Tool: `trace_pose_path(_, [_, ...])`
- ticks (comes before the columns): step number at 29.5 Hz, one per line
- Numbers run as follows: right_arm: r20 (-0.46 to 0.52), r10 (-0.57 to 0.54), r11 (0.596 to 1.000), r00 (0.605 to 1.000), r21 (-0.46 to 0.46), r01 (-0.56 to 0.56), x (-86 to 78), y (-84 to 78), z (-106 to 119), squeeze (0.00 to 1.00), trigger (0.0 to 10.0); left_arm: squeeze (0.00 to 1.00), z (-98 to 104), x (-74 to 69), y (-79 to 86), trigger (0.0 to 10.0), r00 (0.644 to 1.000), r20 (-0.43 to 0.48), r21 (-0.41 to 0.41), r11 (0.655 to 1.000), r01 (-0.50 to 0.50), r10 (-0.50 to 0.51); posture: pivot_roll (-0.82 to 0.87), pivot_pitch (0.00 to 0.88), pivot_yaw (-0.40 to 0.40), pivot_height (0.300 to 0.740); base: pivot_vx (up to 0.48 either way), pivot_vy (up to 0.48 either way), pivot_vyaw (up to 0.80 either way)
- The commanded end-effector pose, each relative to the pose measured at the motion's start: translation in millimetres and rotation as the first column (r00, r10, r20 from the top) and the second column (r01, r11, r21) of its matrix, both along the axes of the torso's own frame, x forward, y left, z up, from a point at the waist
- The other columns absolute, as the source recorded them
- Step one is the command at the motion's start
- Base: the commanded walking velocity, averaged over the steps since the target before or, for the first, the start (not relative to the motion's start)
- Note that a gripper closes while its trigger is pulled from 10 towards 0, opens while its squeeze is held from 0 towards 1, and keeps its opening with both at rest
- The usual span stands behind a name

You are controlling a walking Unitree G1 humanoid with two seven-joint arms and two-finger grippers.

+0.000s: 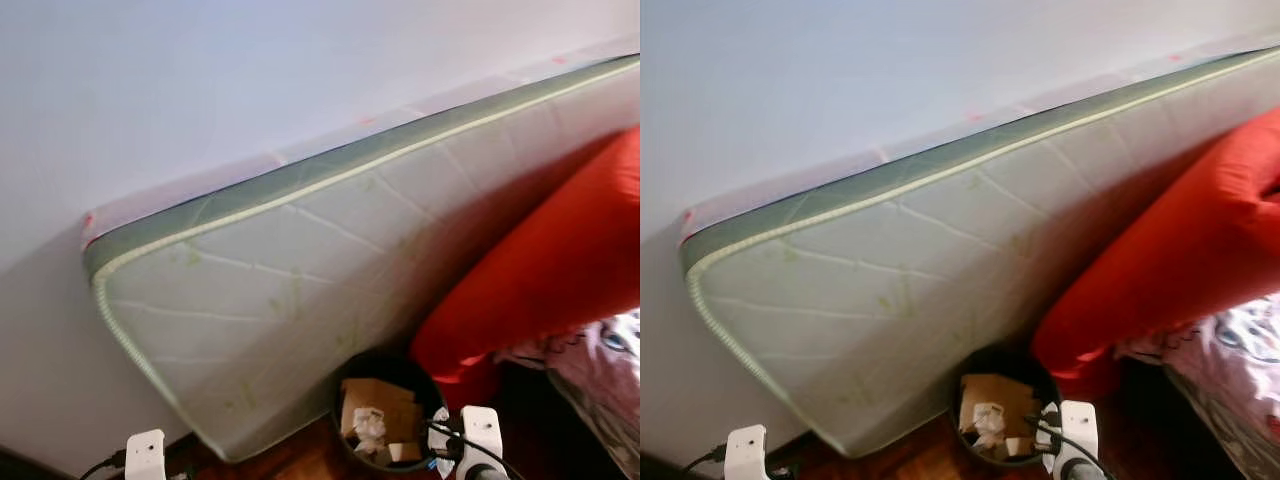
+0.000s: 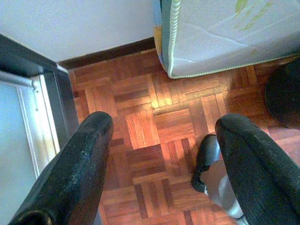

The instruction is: Clean up the room

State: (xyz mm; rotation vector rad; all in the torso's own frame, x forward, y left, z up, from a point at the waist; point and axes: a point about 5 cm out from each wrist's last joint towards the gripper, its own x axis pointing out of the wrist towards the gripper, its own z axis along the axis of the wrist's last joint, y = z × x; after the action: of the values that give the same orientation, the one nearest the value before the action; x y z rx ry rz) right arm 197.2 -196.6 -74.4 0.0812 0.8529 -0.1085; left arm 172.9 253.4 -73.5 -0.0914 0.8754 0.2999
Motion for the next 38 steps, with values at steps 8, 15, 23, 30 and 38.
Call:
trace_pose_path(8, [-0.001, -0.009, 0.999, 1.0, -0.036, 0.009, -0.7, -5.7, 1, 0.0, 10.0, 0.0, -1, -1.7, -1.0, 10.0, 1.0, -0.009, -0.017, 1.0, -0.009, 0.009, 0.11, 0.0, 0.0, 0.74, 0.0, 0.0, 0.3])
trace_pose_path(15, [0.005, -0.023, 1.0, 1.0, -0.014, 0.023, 0.7, -2.3, 1, 0.0, 10.0, 0.0, -1, -1.4, -0.3, 10.0, 1.0, -0.011, -0.013, 1.0, -0.004, 0.004, 0.11, 0.005, 0.004, 0.74, 0.0, 0.0, 0.77])
trace_pose_path(23, [0.02, -0.043, 0.999, 0.999, -0.002, 0.043, 3.5, -1.0, 2, 0.0, 10.0, 0.0, -1, -0.1, -3.1, 10.0, 1.0, -0.004, 0.009, 1.0, 0.021, -0.021, 0.12, 0.007, -0.006, 0.74, 0.0, -0.077, 0.06])
trace_pose_path(30, [0.077, -0.026, 0.999, 0.997, -0.018, 0.027, 13.4, -4.4, 9, 0.0, 10.0, 0.0, -2, 0.1, -11.6, 10.0, 0.999, 0.017, 0.001, 1.0, 0.027, -0.027, 0.1, 0.008, -0.005, 0.74, 0.0, -0.329, 0.0])
trace_pose_path(38, [0.191, 0.023, 0.998, 0.981, -0.055, -0.013, 34.3, -5.2, 25, 0.0, 10.0, 0.0, -2, 3.8, -15.7, 10.0, 0.999, 0.022, -0.002, 1.0, 0.031, -0.031, 0.09, 0.002, -0.013, 0.74, 0.0, 0.0, 0.0])
